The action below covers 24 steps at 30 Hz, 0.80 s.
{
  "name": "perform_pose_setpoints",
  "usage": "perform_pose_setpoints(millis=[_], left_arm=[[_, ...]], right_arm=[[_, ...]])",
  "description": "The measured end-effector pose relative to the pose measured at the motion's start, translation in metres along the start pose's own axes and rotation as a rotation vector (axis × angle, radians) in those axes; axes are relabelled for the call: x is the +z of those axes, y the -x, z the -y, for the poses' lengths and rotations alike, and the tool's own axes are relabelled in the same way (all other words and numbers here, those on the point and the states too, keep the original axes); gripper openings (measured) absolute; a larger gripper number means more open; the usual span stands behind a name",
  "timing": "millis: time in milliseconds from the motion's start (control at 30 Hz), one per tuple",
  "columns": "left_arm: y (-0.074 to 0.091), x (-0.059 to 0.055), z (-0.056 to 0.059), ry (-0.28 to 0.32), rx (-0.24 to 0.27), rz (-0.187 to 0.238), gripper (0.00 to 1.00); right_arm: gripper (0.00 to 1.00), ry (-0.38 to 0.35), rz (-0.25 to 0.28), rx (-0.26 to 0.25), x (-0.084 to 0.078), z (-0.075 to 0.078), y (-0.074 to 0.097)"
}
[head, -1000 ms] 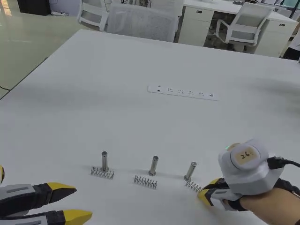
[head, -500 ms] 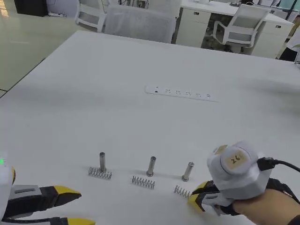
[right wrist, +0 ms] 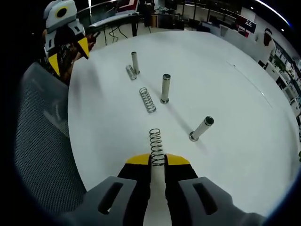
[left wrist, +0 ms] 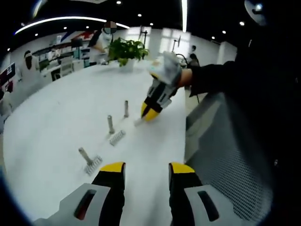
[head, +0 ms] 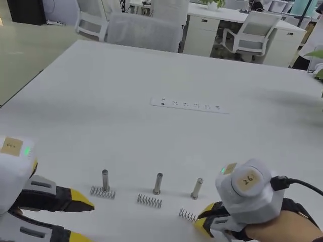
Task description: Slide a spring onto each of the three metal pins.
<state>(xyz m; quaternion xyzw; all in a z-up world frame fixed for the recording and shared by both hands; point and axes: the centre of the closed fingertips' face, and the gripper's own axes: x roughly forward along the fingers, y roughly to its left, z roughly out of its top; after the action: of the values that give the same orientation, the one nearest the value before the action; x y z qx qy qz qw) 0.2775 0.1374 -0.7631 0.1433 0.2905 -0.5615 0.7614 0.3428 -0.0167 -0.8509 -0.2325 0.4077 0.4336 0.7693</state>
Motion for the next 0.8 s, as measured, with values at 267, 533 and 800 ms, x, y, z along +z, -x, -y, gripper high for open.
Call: perform_pose_setpoints(millis=[267, 533, 800], left_arm=[[0.005, 0.007, -0.012, -0.078, -0.032, -0.055, 0.3], [-0.034, 0.006, -0.015, -0.001, -0.006, 0.039, 0.29], [-0.057, 0.019, -0.015, 0.046, 0.028, 0.151, 0.25]], right_arm=[[0.07, 0.013, 0.004, 0.003, 0.003, -0.005, 0.0], [0.07, 0.017, 0.019, 0.004, 0.006, -0.009, 0.004], [0.07, 0.052, 0.033, 0.042, 0.013, -0.023, 0.005]])
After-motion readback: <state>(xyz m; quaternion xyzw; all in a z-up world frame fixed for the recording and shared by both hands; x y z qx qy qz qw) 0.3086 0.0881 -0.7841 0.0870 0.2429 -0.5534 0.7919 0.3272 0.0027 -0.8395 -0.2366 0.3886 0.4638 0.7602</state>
